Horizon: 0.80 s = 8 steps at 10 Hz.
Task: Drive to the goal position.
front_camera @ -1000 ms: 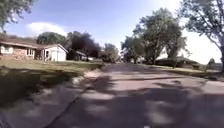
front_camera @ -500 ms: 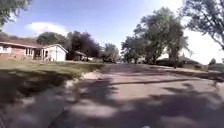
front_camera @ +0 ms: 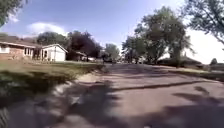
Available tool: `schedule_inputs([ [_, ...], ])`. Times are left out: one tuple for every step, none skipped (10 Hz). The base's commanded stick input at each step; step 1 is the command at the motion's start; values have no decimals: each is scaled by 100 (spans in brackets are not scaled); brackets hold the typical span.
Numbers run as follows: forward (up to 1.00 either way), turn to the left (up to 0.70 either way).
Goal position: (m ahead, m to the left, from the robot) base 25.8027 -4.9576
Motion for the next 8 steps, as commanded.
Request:
schedule_inputs([
  [100, 6],
  [100, 6],
  [100, 6],
  [100, 7],
  [100, 4],
  [100, 2],
  [100, 0],
  [100, 0],
])
